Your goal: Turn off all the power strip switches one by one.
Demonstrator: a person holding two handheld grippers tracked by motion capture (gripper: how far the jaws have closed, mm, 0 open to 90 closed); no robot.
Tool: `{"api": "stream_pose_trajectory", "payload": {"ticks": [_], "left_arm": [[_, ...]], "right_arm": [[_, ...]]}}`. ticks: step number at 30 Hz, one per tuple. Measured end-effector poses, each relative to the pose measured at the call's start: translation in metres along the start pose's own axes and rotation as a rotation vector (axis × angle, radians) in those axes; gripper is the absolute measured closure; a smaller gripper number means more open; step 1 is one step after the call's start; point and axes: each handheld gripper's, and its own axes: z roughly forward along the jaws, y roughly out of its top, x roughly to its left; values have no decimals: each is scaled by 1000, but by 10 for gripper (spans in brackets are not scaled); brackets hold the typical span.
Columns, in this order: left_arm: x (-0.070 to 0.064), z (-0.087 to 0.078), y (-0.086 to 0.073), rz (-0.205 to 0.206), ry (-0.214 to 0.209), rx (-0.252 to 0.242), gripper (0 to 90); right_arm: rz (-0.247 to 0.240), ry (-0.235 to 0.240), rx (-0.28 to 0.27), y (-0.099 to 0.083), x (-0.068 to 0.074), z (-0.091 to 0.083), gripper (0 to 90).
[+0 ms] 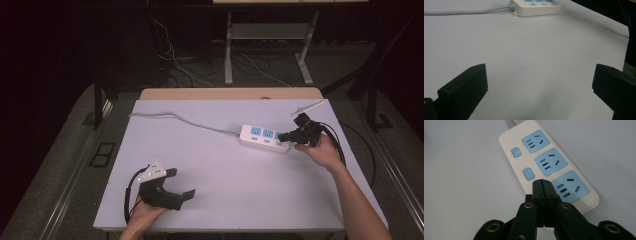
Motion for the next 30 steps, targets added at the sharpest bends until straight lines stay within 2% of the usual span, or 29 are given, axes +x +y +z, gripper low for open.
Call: {"api": "stream_pose_trajectory", "payload": {"ticks": [12, 19, 22, 30], "left_arm": [[0, 0, 0, 3, -1, 1, 0], [0, 1, 0, 4, -1, 3, 0], [-1, 1, 0, 4, -2, 4, 0], [0, 0, 0, 8, -2, 7, 0]], "right_arm": [[-1, -4, 36, -2, -5, 13, 897], [9, 25, 15, -5, -8, 14, 898], [3, 21, 7, -6, -7, 14, 900], [31, 36, -20, -11, -10, 14, 900]]}}
